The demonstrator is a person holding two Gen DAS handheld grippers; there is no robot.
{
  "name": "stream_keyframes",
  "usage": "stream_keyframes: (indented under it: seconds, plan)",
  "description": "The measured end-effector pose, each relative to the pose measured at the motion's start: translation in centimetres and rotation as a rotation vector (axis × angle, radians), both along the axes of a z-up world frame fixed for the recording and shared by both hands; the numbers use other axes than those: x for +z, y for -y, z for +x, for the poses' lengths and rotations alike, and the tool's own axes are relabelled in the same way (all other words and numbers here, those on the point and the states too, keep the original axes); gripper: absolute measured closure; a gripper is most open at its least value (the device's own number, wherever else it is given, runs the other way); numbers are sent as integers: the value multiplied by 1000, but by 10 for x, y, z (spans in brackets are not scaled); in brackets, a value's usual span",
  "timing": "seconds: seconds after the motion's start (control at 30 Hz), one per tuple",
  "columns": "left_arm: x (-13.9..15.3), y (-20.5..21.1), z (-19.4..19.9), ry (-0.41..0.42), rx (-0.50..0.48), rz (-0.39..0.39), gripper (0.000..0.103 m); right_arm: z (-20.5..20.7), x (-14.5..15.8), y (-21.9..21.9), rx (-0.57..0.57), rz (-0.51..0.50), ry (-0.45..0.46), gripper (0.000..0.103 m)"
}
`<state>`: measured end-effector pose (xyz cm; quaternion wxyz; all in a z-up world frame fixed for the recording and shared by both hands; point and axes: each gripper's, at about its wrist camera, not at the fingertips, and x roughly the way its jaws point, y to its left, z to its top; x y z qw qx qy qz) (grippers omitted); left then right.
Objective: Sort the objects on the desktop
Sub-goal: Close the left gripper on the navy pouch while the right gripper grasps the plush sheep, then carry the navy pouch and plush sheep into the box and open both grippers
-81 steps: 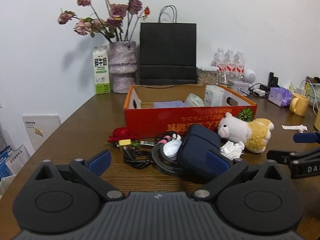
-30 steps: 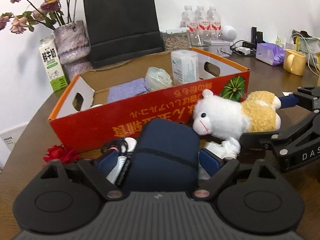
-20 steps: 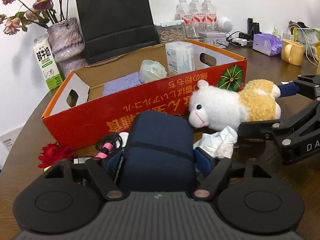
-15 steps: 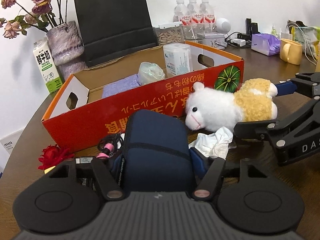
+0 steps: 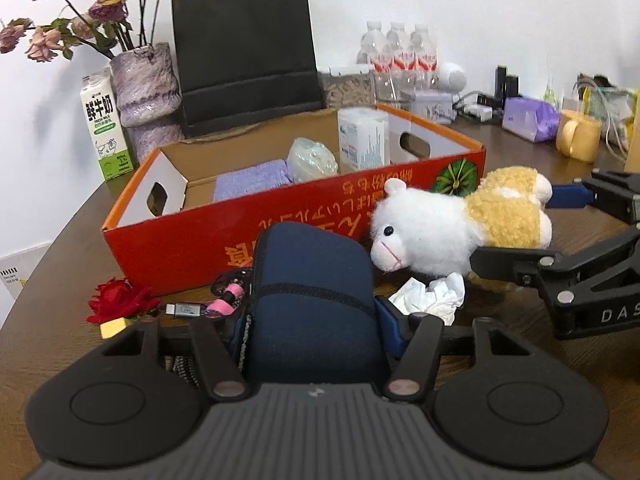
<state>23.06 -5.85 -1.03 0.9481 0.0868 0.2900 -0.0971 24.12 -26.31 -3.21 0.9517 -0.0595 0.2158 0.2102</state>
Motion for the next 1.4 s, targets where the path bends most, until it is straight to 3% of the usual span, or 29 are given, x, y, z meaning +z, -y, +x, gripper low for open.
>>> stream_keyframes:
  seconds: [0.33, 0.7, 0.93, 1.07, 1.23, 1.4]
  plan:
    - [15, -15, -13, 40, 19, -73, 42, -15, 11, 0, -54, 66, 57, 12]
    - [9, -22, -16, 15, 31, -77, 42, -23, 12, -2, -86, 93, 60, 12]
    - [-2, -21, -12, -12, 34, -45, 37, -23, 10, 0, -94, 99, 49, 12]
    - [-2, -18, -13, -6, 40, -19, 34, -22, 9, 0, -93, 103, 44, 12]
    - [3, -11, -20, 45, 61, 51, 21, -20, 8, 1, -91, 109, 37, 12]
    - [1, -9, -20, 37, 61, 83, 20, -21, 7, 1, -86, 116, 37, 12]
